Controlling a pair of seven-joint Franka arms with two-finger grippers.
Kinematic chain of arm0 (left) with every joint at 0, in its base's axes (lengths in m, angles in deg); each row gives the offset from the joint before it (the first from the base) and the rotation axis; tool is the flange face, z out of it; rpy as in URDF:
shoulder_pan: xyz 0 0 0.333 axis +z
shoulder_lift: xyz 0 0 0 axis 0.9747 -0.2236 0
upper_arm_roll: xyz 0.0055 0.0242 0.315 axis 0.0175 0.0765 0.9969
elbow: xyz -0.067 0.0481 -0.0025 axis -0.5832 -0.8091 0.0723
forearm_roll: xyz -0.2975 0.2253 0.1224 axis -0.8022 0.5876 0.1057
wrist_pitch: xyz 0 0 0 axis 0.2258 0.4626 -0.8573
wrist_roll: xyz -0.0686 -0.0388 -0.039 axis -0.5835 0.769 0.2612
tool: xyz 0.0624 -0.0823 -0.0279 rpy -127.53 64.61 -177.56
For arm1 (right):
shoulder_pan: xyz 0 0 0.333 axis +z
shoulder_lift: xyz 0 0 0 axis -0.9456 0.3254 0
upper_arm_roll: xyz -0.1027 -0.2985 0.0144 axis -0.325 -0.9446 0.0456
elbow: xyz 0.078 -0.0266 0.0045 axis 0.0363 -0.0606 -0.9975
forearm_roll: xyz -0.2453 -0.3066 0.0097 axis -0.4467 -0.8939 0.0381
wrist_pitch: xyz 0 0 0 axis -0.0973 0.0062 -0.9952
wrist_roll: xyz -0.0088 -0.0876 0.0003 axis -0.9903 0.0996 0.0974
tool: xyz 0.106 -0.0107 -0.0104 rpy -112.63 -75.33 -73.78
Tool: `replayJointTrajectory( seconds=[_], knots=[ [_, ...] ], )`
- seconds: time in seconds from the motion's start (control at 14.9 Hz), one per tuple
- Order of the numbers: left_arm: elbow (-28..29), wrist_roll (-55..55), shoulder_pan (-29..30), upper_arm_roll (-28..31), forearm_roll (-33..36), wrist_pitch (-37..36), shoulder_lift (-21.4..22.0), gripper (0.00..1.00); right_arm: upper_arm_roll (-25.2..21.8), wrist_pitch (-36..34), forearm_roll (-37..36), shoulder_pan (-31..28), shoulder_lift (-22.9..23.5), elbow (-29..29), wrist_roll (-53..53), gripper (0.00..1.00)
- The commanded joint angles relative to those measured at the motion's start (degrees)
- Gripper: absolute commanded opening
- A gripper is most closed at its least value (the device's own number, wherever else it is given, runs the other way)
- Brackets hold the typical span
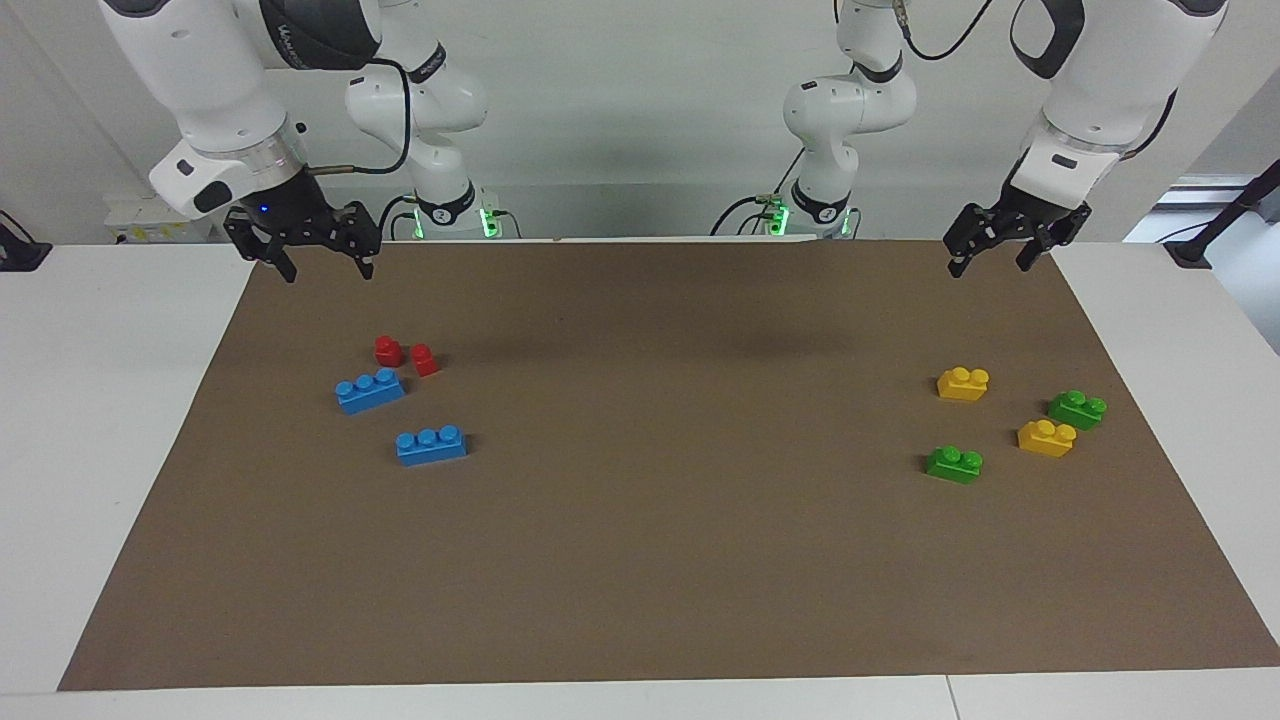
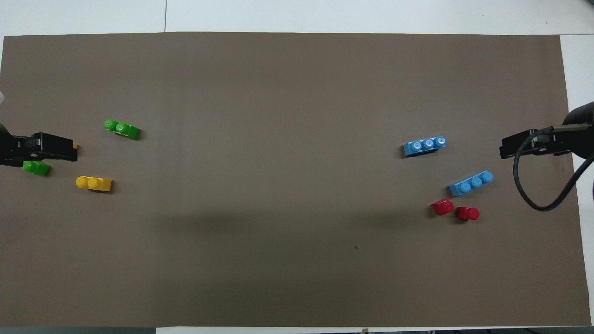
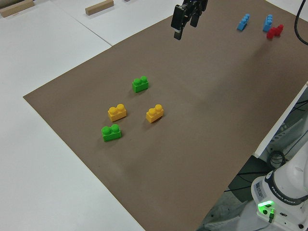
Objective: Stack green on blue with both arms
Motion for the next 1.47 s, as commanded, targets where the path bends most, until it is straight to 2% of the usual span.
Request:
replayJointTrajectory(
  seconds=[0.0, 0.34, 0.47, 0.67, 0.87, 1.01, 1.21, 1.41],
  knots=[
    [-0.41, -0.98, -0.24, 0.58, -1.04, -0.91, 0.61, 1.00, 0.47, -0.54, -1.40, -0.39, -0.01, 0.02, -1.03, 1.00],
    [-0.32, -0.89, -0.24, 0.58, -1.04, -0.82, 0.70, 1.00, 0.47, -0.20, -1.23, -0.39, -0.27, 0.11, 0.02, 1.00],
    [-0.14, -0.45, -0.24, 0.58, -1.04, -0.73, 0.88, 1.00, 0.30, 2.95, -1.14, -0.47, 0.08, -0.16, -2.94, 0.98],
    [0.56, -0.10, -0.24, 0.58, -1.04, -0.55, 1.14, 1.00, 0.30, 6.47, -0.18, -0.47, 0.61, -0.51, -14.87, 0.98],
    [3.27, 0.34, 0.20, 0.66, -1.04, 2.68, 2.28, 1.00, 0.12, 7.45, 5.08, -0.91, 2.89, -0.25, -33.84, 0.97],
    [4.78, 3.40, 0.55, 0.66, -1.04, 4.80, 2.46, 1.00, -0.23, 7.63, 8.34, -1.61, 4.82, 0.02, -40.72, 0.96],
    [5.48, 12.61, 0.73, 0.66, -1.13, 8.40, 0.45, 1.00, -0.23, 7.37, 14.48, -3.98, 8.41, 0.28, -52.23, 0.96],
    [5.57, 17.29, 2.83, 0.75, -4.01, 11.39, -2.01, 1.00, -0.23, 8.41, 18.28, -5.92, 12.28, 0.28, -55.96, 0.96]
  ],
)
